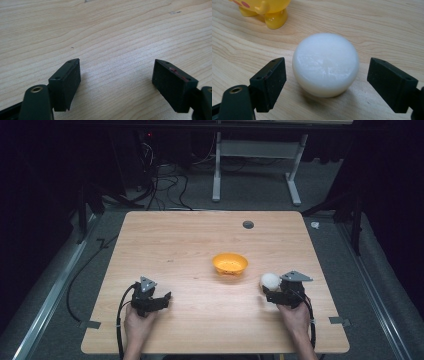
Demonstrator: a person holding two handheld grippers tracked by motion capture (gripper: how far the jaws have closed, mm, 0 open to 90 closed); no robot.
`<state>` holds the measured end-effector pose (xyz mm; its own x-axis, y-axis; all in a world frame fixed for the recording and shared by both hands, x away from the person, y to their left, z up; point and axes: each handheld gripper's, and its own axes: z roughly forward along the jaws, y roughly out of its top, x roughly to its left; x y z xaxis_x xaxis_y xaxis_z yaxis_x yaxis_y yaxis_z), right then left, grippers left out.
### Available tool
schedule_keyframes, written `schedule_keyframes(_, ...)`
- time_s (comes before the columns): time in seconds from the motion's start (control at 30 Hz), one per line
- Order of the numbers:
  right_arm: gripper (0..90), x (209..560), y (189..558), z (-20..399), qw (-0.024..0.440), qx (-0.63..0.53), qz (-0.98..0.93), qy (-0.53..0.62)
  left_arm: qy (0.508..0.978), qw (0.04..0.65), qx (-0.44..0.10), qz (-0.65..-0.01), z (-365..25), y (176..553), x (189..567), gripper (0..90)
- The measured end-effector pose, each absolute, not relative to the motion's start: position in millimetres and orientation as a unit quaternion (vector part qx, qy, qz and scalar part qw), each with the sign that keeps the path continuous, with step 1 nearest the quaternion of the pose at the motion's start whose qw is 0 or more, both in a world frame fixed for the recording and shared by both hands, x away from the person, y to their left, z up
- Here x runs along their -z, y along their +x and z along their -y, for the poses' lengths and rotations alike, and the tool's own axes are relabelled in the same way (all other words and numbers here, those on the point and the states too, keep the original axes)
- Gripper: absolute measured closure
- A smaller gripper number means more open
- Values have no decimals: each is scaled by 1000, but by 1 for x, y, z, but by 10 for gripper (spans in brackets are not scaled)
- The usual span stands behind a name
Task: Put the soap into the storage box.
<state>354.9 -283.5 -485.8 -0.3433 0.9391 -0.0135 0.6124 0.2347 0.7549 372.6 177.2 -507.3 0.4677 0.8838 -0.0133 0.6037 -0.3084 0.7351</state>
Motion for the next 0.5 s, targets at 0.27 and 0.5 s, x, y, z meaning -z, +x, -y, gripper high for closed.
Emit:
schedule_keyframes(0.27,182,496,365,280,233,-325,-751,526,783,347,-202,-475,-177,373,507,234)
schedule_keyframes(0.5,221,498,368,279,234,-324,-753,523,783,347,-202,-475,-177,373,507,234)
